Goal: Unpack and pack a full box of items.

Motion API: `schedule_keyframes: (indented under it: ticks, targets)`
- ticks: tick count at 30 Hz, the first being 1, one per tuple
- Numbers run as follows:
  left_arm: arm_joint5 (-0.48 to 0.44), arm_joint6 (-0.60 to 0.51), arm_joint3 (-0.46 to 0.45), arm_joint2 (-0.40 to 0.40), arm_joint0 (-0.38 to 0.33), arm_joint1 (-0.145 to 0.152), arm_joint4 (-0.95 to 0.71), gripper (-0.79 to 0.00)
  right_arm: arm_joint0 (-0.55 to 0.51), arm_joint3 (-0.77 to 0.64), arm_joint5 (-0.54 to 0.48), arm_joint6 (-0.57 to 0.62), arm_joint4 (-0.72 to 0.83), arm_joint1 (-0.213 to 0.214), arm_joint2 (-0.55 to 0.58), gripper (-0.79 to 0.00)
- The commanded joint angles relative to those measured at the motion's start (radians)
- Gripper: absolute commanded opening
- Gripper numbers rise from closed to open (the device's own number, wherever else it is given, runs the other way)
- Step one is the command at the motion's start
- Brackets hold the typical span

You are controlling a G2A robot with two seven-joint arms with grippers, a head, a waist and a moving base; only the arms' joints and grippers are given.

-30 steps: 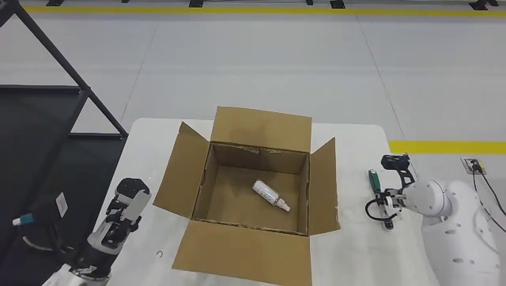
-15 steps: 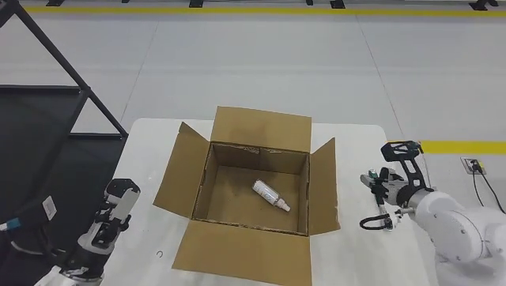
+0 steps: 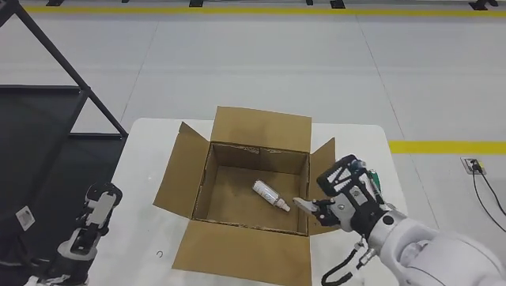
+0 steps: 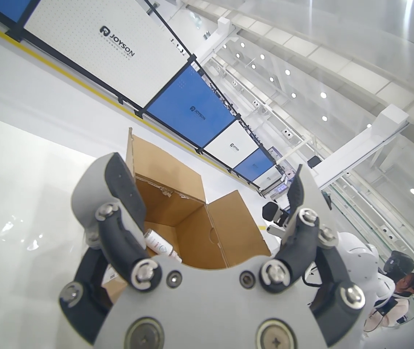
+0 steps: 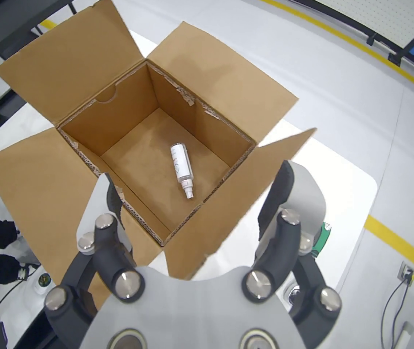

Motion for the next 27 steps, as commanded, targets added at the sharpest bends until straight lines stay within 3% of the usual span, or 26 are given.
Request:
schedule_keyframes:
  ticks: [1,4,9,13,27]
  targets:
    - [-0.008,0.003,0.006,-0.008,0.007,-0.001,-0.01,0.0,0.048,0.028,0.015,0.048,-0.032,-0.004,-0.081,-0.052]
    - [-0.019,0.005,0.012,-0.018,0.014,-0.002,-0.02,0.0,0.147,0.136,0.043,0.091,-0.057,-0.018,-0.193,-0.046]
    - [-0.026,0.002,0.019,-0.033,0.019,-0.004,-0.036,0.0,0.307,0.334,0.098,0.124,-0.045,-0.05,-0.338,-0.12]
    - [-0.026,-0.009,0.023,-0.033,0.013,-0.004,-0.043,0.0,0.411,0.486,0.133,0.143,-0.033,-0.078,-0.428,-0.105]
    - [-0.031,-0.028,0.038,-0.039,0.004,-0.007,-0.062,0.0,0.665,1.072,0.129,0.082,0.121,-0.19,-0.63,-0.175]
